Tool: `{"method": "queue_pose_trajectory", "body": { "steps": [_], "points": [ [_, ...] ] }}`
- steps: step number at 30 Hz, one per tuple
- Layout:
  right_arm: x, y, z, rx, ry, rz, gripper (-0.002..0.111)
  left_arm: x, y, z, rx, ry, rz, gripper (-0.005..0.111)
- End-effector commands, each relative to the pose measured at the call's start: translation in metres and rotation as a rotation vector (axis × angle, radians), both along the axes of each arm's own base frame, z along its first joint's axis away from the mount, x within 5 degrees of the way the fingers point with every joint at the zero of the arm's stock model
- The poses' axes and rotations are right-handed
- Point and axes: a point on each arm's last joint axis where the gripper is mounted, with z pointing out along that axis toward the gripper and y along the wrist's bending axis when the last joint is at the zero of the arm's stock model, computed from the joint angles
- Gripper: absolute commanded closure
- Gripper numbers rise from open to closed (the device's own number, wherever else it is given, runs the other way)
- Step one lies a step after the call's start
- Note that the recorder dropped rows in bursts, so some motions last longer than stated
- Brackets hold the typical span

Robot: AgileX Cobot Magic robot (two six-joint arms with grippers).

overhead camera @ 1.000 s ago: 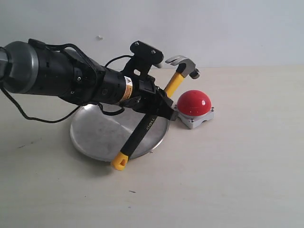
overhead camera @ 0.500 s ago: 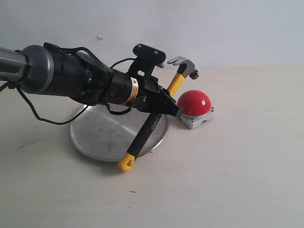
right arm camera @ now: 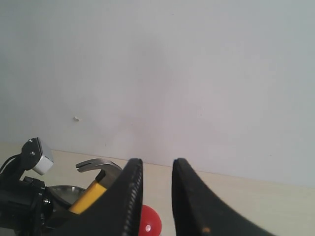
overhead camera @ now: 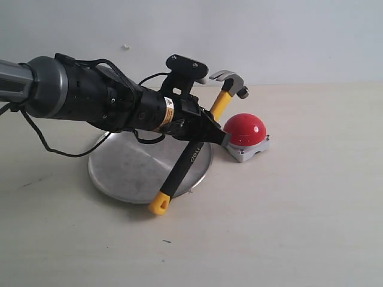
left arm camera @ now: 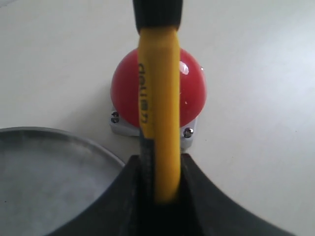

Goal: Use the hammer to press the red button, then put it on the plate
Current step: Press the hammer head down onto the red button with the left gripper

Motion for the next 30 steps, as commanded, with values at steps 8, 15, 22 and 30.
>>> {"method": "queue_pose_trajectory", "body": {
  "steps": [8,15,22,30],
  "points": [
    [-0.001,0.0,-0.001,-0.006,0.0,0.0,0.087,-0.018,-0.025,0.015,-0.03,-0.039,0.032,0.107],
    [-0.001,0.0,-0.001,-0.006,0.0,0.0,0.087,-0.021,-0.029,0.016,-0.031,-0.045,0.056,0.107],
    [-0.001,0.0,-0.001,-0.004,0.0,0.0,0.087,-0.02,-0.016,0.019,-0.021,-0.085,0.089,0.107],
    [-0.001,0.0,-0.001,-0.006,0.0,0.0,0.087,-0.026,-0.023,0.028,0.057,-0.016,0.01,0.107]
  ]
}}
